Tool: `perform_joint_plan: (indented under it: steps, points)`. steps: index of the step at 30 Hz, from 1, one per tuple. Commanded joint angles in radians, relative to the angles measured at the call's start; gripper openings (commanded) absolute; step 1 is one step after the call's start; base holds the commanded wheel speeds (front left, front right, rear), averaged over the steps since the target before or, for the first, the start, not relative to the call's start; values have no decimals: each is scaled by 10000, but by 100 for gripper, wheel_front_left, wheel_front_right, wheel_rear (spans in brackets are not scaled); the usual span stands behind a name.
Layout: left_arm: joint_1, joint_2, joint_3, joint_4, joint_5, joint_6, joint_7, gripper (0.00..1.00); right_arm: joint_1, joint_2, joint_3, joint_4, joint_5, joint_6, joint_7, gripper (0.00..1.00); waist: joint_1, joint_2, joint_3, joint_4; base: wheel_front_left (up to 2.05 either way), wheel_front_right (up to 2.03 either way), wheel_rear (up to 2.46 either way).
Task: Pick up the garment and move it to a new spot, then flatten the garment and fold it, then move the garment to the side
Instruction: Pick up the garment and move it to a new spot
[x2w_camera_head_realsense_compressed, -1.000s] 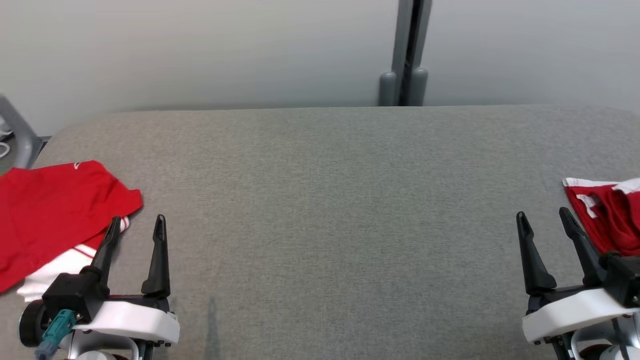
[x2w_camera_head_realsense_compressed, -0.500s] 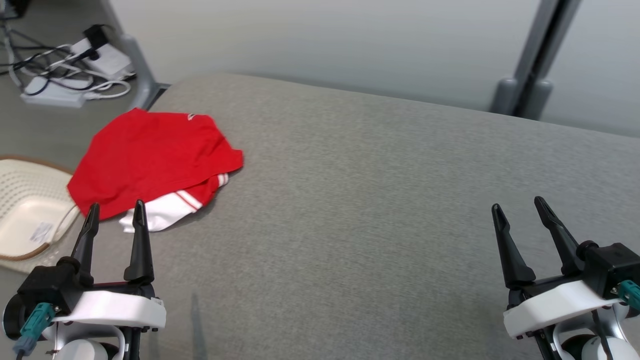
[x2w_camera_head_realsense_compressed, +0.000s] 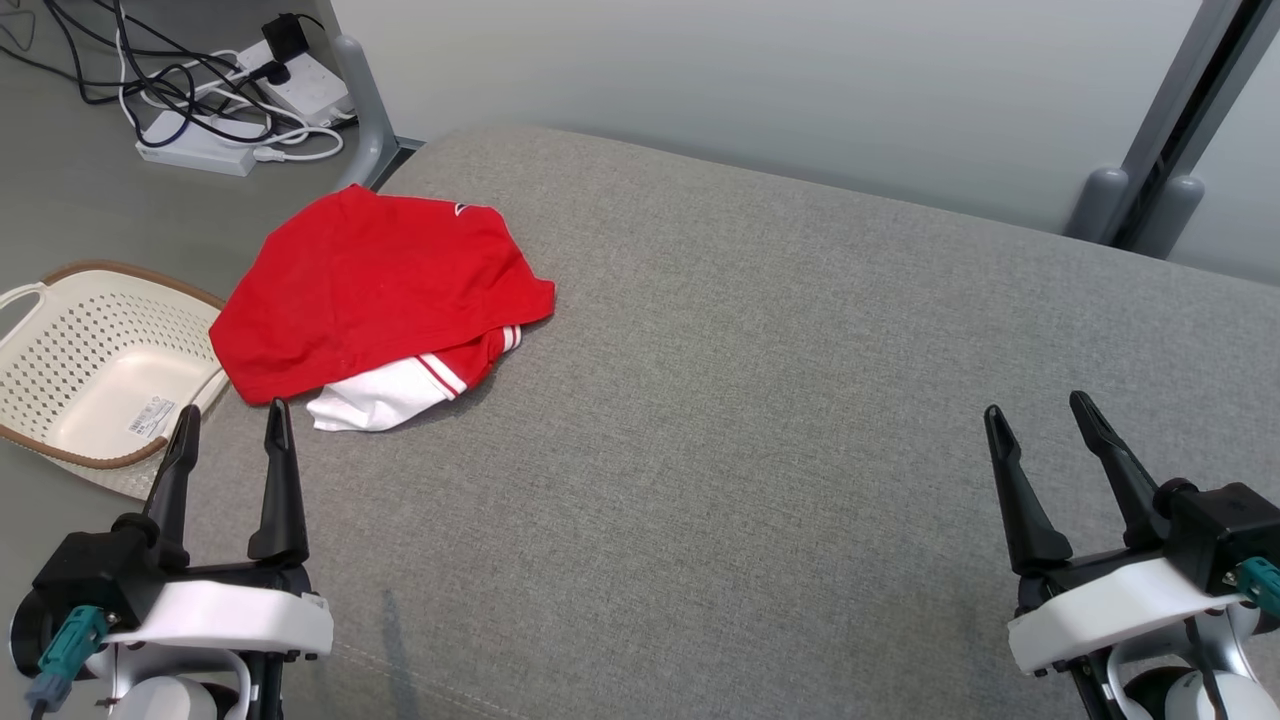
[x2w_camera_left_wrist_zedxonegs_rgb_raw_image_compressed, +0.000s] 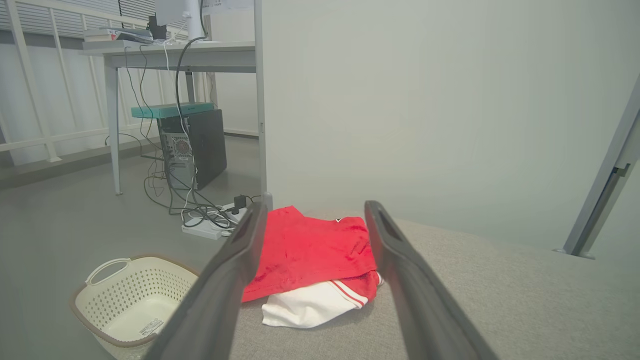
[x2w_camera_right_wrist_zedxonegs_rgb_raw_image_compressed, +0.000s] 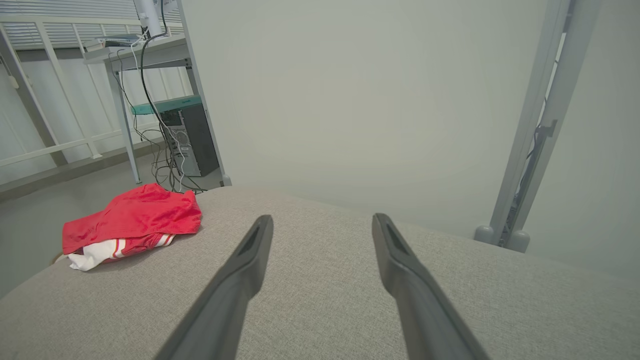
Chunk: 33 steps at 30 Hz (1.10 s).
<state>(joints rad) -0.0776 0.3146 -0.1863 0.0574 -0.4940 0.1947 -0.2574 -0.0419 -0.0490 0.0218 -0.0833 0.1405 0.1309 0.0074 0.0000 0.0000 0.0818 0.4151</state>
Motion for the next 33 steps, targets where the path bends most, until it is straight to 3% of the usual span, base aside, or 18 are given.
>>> perform_joint_plan:
  steps: [1,9,15,18,23,33]
  points:
    - [-199,11,71,24,53,-46,-63,100,-44,-37,-25,-65,21,-2,2,100,0,0,14,-4,0,0,0]
    - [-768,-43,372,-114,224,-148,-65,100,-236,-37,62,-192,-80,-2,135,100,0,0,381,-187,0,0,0]
    - [-1878,-19,687,-15,304,-9,-56,100,-557,-37,141,-513,-298,-2,346,100,0,0,1159,-499,0,0,0]
    - [-2621,89,836,429,140,-143,8,100,-808,-39,275,-697,-490,-2,488,100,0,0,1722,-727,0,0,0]
    - [-3646,98,859,1665,-190,-506,201,100,-1175,-132,469,-918,-585,-2,642,100,0,0,2473,-1050,0,0,0]
    - [-5839,-4,730,6434,-1073,-1770,998,100,-1808,-376,645,-1172,-651,-2,781,100,0,0,4070,-1701,0,0,0]
